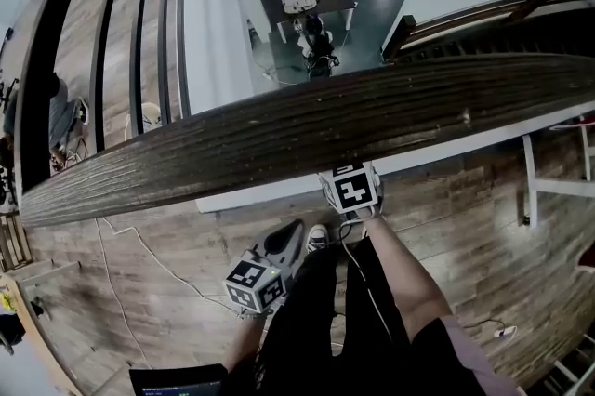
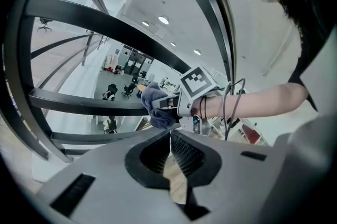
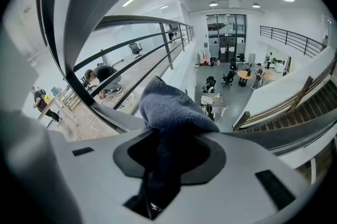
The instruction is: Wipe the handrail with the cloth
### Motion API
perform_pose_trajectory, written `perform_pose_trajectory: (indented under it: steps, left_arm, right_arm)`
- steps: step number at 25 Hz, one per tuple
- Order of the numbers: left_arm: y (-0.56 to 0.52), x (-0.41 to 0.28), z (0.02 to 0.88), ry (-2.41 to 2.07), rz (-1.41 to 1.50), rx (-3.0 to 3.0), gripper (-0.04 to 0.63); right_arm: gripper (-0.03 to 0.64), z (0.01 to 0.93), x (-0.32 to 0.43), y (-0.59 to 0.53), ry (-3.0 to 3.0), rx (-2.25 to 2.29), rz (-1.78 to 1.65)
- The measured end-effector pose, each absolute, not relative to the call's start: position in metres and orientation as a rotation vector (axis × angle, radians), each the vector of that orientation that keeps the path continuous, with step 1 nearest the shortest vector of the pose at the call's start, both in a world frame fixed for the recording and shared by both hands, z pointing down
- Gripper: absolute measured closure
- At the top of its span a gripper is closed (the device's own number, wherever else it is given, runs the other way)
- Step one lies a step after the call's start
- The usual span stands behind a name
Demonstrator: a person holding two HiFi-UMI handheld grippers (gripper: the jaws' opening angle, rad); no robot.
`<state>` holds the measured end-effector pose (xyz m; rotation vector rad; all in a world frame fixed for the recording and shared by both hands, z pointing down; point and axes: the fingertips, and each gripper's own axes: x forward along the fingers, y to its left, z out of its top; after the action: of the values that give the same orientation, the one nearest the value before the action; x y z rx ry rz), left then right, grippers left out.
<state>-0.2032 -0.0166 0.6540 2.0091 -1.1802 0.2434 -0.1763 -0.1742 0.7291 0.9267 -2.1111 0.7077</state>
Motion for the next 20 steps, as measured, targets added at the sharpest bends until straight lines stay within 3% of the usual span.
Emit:
perform_pose_trajectory:
  steps: [7,20]
  left_arm:
    - [-0.031,-0.162,0.652,-1.131,0.273,2.042,0.595]
    - [-0.065,-0.040,0.653,-1.010,0.339,2.109,0.595]
  right_arm:
    - [0.508,0.726,-0.117,-0.197,-2.119,0.993,0.686]
    - [0.508,0.729,0.057,-0.255,-2.091,1.148,0.709]
